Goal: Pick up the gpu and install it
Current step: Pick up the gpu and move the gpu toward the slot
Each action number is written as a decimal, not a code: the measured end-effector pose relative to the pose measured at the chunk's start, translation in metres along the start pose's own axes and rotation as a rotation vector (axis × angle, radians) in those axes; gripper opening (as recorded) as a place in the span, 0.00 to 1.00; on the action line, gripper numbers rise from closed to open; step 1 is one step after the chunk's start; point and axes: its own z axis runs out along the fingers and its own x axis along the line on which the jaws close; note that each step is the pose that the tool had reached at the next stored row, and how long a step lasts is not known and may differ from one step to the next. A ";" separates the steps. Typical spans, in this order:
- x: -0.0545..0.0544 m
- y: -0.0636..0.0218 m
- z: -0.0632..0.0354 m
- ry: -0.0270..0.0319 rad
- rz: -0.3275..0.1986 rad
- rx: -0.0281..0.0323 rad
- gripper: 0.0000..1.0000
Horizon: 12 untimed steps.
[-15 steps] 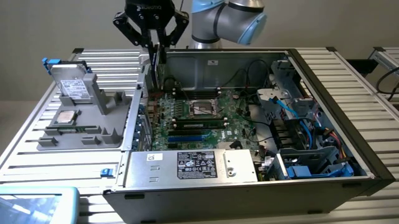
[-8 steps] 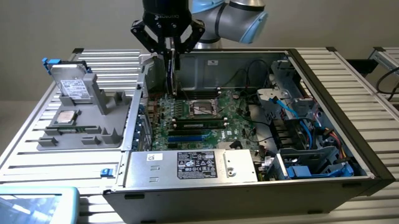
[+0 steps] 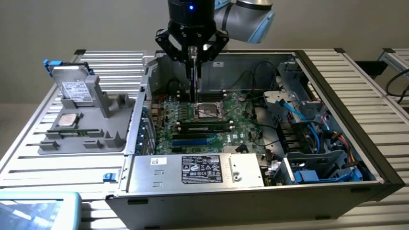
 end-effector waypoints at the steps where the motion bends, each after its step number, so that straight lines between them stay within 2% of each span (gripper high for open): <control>1: -0.004 0.0000 0.0019 0.0000 0.000 0.0000 0.28; 4: -0.016 -0.0001 0.0076 0.0000 0.000 -0.0002 0.28; 9: -0.020 -0.0005 0.0167 0.0000 0.000 0.0001 0.28; 12: -0.027 -0.0006 0.0222 0.0001 0.000 0.0001 0.28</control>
